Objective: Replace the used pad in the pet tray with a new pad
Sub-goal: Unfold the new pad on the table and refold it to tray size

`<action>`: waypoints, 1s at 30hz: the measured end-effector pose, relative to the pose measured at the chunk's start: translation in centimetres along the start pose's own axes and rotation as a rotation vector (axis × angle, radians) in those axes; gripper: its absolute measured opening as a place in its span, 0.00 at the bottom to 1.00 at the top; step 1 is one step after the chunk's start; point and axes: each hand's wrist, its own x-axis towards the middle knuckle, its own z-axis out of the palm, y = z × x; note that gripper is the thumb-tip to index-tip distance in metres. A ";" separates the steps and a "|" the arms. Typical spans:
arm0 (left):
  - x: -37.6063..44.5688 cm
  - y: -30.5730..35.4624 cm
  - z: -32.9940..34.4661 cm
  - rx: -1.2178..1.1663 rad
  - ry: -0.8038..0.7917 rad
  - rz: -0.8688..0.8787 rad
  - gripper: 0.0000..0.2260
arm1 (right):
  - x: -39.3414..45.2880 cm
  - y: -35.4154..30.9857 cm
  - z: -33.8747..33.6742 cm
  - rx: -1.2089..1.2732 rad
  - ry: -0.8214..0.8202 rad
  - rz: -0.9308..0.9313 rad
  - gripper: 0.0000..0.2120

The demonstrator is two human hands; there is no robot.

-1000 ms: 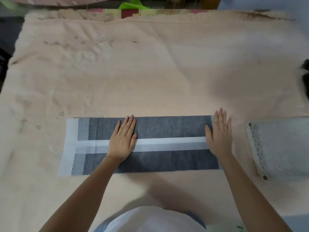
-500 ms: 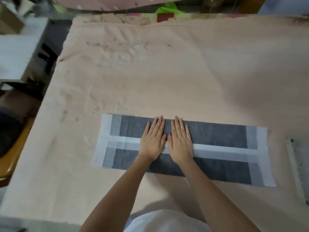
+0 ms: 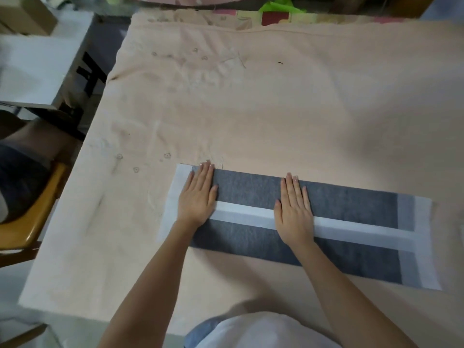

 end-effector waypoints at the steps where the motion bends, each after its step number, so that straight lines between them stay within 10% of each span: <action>1: 0.0 -0.9 -0.2 0.006 0.001 -0.013 0.28 | 0.0 0.0 0.0 -0.005 -0.001 0.002 0.27; 14: 0.7 -5.1 -4.6 -0.286 0.195 -0.340 0.23 | -1.2 -8.2 -1.9 0.079 -0.033 -0.063 0.26; 20: 2.8 -5.7 -6.8 -0.418 -0.071 -0.647 0.20 | -4.2 -19.6 -1.6 -0.318 -0.279 -0.621 0.24; 30: 3.3 -5.8 -7.5 -0.543 -0.263 -0.627 0.11 | -3.0 -22.9 -0.7 -0.530 -0.320 -0.692 0.11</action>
